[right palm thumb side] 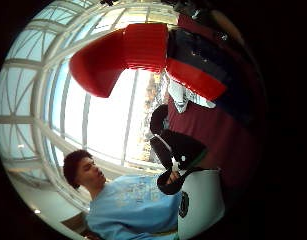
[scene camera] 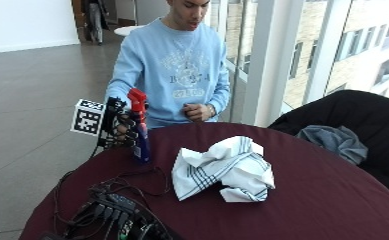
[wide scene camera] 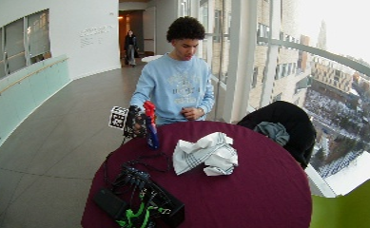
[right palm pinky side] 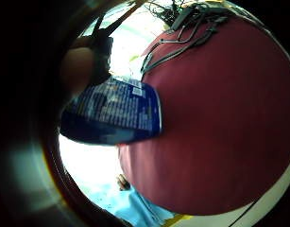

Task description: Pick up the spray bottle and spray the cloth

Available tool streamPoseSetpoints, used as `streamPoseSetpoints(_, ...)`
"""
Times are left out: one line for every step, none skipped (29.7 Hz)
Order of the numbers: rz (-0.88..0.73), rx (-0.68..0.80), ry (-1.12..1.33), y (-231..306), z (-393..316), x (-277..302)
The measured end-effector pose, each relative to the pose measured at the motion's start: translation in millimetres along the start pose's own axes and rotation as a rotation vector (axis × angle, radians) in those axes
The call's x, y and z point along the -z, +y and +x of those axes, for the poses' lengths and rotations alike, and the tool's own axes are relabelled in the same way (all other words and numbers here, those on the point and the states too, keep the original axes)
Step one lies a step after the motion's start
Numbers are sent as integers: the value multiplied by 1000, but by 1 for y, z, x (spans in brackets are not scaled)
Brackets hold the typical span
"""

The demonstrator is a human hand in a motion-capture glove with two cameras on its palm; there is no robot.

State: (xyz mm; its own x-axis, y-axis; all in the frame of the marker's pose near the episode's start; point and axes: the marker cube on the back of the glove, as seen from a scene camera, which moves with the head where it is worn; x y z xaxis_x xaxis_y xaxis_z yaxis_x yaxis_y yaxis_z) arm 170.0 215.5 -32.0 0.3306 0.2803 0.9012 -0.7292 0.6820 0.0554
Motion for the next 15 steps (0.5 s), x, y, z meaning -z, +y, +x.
streamPoseSetpoints(-1,-7,-7,-4,0,-3)
streamPoseSetpoints(-1,-15,-14,-8,-1,-6)
streamPoseSetpoints(1,-21,-20,-12,-2,-9)
streamPoseSetpoints(5,-23,-26,-14,-2,-11)
streamPoseSetpoints(10,-19,-31,-16,-1,-13)
streamPoseSetpoints(15,-13,-36,-17,-1,-15)
streamPoseSetpoints(22,-5,-40,-17,0,-16)
streamPoseSetpoints(31,2,-47,-18,1,-16)
streamPoseSetpoints(43,9,-57,-19,2,-16)
streamPoseSetpoints(57,16,-68,-20,2,-17)
streamPoseSetpoints(72,23,-80,-22,2,-17)
streamPoseSetpoints(86,31,-90,-23,2,-17)
streamPoseSetpoints(97,37,-99,-25,2,-17)
streamPoseSetpoints(105,43,-105,-27,2,-17)
streamPoseSetpoints(110,47,-109,-28,2,-18)
